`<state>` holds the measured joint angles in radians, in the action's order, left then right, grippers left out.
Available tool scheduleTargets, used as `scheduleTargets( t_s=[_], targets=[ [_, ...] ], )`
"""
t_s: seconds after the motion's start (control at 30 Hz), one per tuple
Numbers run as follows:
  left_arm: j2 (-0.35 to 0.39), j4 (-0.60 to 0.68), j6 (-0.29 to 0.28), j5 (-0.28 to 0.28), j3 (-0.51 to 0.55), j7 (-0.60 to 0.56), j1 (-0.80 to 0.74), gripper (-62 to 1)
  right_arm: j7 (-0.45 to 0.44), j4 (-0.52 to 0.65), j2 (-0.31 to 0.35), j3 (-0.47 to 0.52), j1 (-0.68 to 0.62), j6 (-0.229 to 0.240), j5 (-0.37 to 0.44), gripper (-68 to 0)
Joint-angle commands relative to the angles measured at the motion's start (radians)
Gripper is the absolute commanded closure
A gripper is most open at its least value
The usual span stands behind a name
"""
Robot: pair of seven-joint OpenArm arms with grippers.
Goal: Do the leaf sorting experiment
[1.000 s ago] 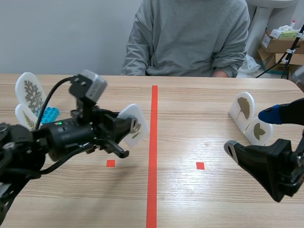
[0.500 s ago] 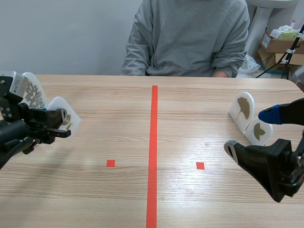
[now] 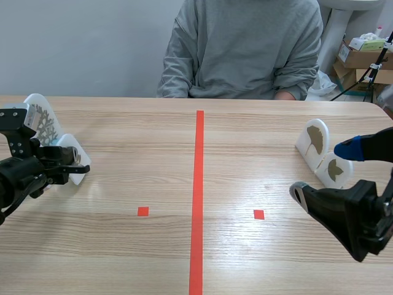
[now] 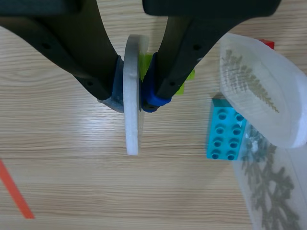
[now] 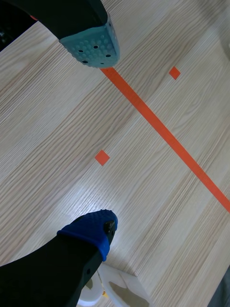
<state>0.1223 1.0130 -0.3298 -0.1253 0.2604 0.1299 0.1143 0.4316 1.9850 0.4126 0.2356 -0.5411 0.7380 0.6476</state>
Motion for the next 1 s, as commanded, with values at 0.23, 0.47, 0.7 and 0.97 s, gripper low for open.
scheduleTargets(
  t_s=[0.23, 0.47, 0.7, 0.97],
  targets=[
    [0.092, -0.064, 0.059, 0.034, 0.001, -0.08, 0.042, -4.0, 0.011, -0.001, 0.011, 0.007, 0.006, 0.008, 0.011, -60.4],
    [0.159, -0.106, 0.063, 0.042, 0.026, -0.108, 0.044, -4.0, 0.011, -0.001, 0.011, 0.007, 0.006, 0.008, 0.011, -60.4],
    [0.183, -0.164, 0.074, 0.064, 0.026, -0.118, 0.074, -4.0, 0.015, -0.001, 0.011, 0.007, 0.006, 0.008, 0.011, -60.4],
    [0.158, -0.17, 0.072, 0.063, 0.026, -0.119, 0.071, -7.4, 0.014, -0.001, 0.011, 0.007, 0.006, 0.008, 0.011, -60.4]
  ],
)
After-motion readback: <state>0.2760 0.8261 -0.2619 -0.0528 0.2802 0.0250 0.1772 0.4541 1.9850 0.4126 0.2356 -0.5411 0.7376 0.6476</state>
